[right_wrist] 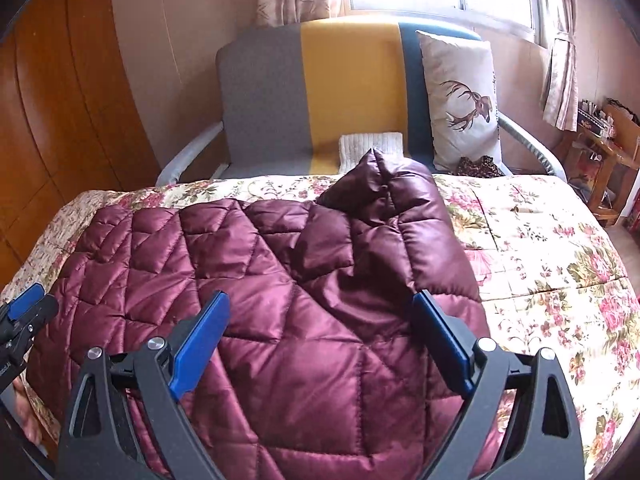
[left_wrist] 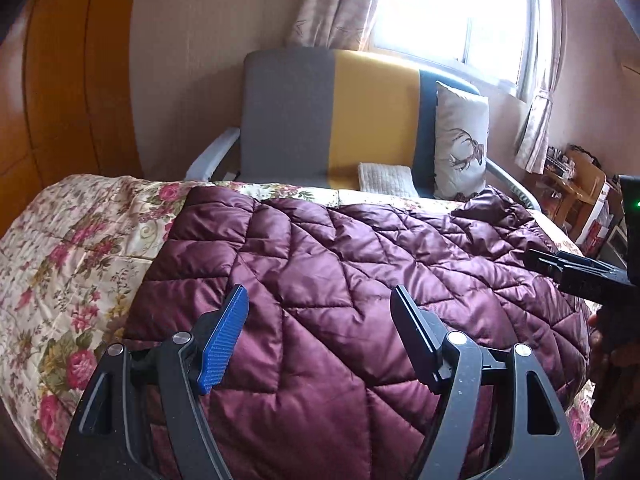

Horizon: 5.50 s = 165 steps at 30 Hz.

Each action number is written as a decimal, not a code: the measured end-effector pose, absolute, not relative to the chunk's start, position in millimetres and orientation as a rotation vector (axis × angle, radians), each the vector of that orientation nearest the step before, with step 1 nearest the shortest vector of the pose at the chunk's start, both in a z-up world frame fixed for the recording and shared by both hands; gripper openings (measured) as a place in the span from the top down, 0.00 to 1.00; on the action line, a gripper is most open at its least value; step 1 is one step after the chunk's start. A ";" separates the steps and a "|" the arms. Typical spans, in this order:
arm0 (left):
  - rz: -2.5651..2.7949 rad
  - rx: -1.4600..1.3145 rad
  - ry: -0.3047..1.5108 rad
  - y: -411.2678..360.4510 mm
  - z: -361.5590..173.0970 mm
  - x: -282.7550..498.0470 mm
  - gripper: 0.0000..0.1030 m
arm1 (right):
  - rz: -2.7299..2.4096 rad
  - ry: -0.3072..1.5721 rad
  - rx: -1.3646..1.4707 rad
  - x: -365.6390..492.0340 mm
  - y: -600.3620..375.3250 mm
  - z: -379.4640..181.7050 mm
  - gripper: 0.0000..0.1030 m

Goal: Fold large clothes

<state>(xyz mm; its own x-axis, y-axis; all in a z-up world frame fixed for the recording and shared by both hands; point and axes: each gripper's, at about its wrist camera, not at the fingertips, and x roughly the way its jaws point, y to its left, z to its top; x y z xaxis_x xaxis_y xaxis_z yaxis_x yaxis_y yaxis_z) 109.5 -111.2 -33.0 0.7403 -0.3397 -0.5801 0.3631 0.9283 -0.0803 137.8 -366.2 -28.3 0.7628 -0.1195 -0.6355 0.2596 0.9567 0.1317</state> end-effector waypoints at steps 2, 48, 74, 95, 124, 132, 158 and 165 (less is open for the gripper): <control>-0.389 0.044 0.639 -113.6 -36.6 110.1 0.30 | -0.205 0.689 0.228 139.8 -369.8 -33.0 0.12; -0.374 0.031 0.647 -85.8 -46.2 102.1 0.30 | -0.176 0.675 0.752 10.7 -447.9 -74.9 0.02; -0.337 0.047 0.722 -65.8 -58.2 120.1 0.34 | -0.020 0.642 1.039 -10.3 -454.8 -135.5 0.02; -0.514 0.006 0.799 -110.4 -76.5 122.8 0.52 | 0.017 0.588 1.001 11.3 -442.5 -136.6 0.11; -0.684 0.154 0.859 -207.0 -55.4 89.2 0.62 | 0.076 0.494 0.980 -84.5 -460.0 -138.2 0.02; -0.697 0.121 0.901 -209.3 -83.9 94.3 0.62 | 0.053 0.467 0.965 -69.4 -442.4 -131.3 0.28; -0.874 -0.227 0.959 -132.5 -90.0 111.5 0.82 | 0.228 0.455 0.381 13.7 -240.7 53.5 0.58; -0.791 -0.400 0.816 -10.6 -50.2 117.0 0.83 | 0.167 0.512 0.255 29.3 -208.1 52.4 0.58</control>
<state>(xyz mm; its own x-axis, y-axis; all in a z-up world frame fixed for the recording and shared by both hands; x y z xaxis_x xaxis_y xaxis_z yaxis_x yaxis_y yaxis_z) 117.0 -10.6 -50.2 0.4283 -0.7575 -0.4927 0.4687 0.6524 -0.5956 29.3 -208.1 52.4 0.8592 0.2207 -0.4616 -0.0942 0.9550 0.2813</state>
